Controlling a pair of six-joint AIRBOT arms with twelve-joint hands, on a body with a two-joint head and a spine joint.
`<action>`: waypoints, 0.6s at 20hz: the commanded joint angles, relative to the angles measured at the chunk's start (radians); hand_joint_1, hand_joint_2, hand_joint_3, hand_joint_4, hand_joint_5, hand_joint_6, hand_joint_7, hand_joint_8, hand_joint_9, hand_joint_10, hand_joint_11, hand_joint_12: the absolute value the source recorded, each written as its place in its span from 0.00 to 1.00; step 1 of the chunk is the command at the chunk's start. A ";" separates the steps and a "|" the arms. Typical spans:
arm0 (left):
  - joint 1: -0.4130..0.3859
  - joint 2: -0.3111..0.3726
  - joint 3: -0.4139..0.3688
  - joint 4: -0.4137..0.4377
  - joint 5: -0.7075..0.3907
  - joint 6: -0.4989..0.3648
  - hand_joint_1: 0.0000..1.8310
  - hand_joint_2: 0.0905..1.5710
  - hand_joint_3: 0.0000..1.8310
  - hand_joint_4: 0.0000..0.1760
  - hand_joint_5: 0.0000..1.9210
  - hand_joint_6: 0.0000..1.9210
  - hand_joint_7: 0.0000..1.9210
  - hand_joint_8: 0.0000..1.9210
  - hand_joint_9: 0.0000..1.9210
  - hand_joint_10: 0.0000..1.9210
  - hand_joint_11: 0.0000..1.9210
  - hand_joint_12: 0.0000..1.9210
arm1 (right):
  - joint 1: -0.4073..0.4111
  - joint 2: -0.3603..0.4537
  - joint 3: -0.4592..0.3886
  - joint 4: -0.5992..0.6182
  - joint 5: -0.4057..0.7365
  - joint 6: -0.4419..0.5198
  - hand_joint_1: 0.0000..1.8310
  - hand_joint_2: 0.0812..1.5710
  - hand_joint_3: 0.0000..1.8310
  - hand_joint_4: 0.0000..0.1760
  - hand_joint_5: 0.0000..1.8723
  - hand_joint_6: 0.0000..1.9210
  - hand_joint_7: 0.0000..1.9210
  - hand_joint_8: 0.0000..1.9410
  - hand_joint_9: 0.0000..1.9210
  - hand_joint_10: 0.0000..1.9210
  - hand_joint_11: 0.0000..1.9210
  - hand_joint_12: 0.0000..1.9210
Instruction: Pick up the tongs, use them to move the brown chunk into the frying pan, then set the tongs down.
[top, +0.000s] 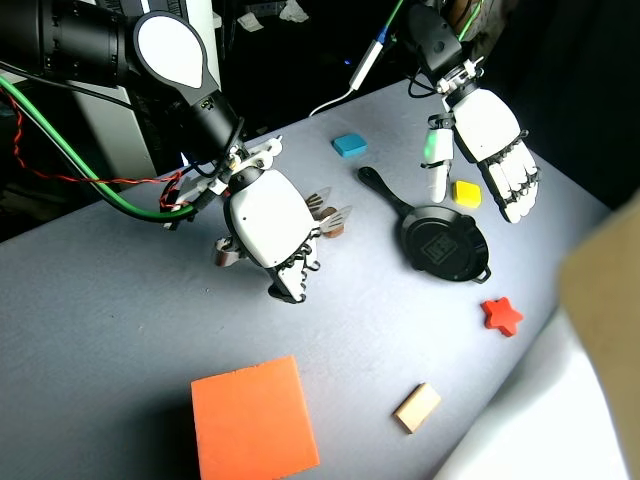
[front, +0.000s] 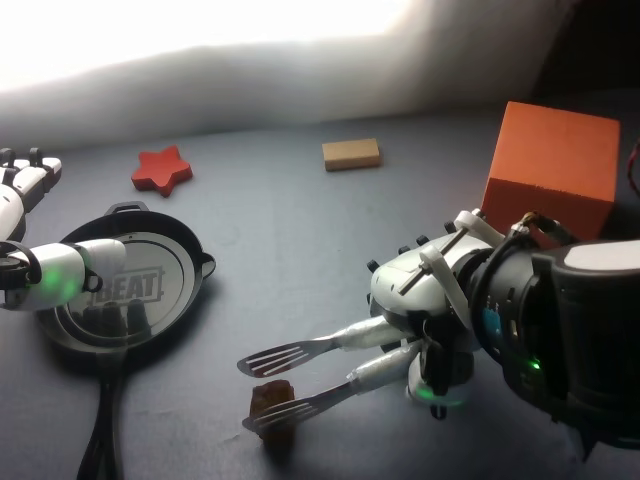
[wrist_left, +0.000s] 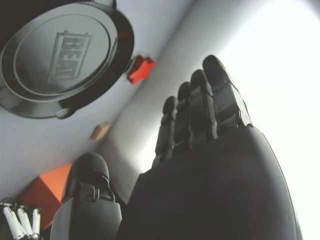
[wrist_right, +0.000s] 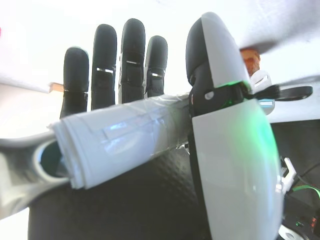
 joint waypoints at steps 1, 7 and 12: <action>-0.012 0.007 0.003 0.047 -0.088 0.003 0.00 0.75 0.00 0.10 0.03 0.00 0.04 0.00 0.05 0.00 0.00 0.22 | 0.004 -0.001 0.003 -0.057 0.015 0.002 0.60 0.73 0.00 0.00 0.30 0.32 0.40 0.13 0.25 0.43 0.06 0.86; -0.012 0.007 0.004 0.047 -0.088 0.004 0.00 0.74 0.00 0.11 0.01 0.00 0.03 0.00 0.04 0.00 0.00 0.20 | -0.013 -0.017 0.032 -0.057 0.021 0.002 0.60 0.72 0.00 0.00 0.31 0.32 0.40 0.13 0.24 0.44 0.05 0.88; -0.012 0.007 0.004 0.047 -0.088 0.007 0.00 0.74 0.00 0.13 0.02 0.00 0.04 0.00 0.05 0.00 0.00 0.23 | -0.043 -0.026 0.056 -0.057 0.027 -0.001 0.60 0.73 0.00 0.00 0.30 0.32 0.39 0.13 0.24 0.44 0.05 0.87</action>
